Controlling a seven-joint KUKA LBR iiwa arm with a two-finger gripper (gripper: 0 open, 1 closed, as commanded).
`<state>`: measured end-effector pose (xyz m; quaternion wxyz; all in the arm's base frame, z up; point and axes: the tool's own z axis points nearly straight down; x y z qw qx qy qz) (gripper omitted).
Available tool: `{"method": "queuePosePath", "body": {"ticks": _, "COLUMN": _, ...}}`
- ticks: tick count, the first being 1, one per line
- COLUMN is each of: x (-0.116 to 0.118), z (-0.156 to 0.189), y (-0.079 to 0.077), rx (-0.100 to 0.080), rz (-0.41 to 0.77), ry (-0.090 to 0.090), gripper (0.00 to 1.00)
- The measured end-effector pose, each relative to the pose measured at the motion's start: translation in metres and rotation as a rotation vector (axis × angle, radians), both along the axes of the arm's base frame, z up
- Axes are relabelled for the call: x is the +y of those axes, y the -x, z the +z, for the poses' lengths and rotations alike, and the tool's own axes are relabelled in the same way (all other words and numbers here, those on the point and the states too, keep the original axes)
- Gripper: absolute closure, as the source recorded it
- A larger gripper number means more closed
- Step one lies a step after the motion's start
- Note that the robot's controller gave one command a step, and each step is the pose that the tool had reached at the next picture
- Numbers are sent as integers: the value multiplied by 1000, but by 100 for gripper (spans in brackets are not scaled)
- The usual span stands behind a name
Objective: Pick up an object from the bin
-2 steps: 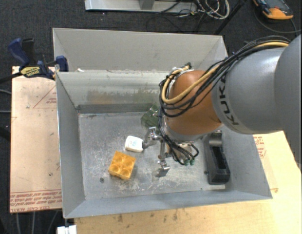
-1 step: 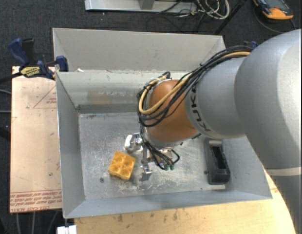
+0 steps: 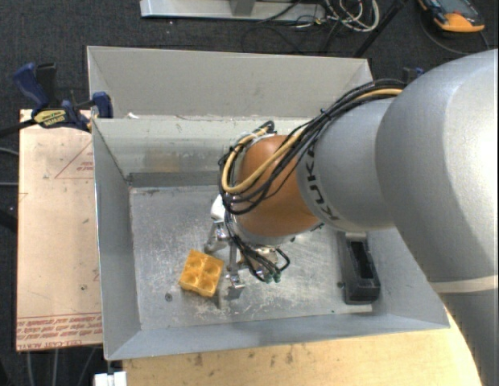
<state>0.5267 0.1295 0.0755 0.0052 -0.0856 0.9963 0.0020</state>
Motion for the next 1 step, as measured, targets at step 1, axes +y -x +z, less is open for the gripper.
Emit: {"method": "queuePosePath", "body": {"ticks": 1, "x": 50, "z": 1, "y": -1, "rx": 14, "rz": 56, "ry": 4, "gripper": 100}}
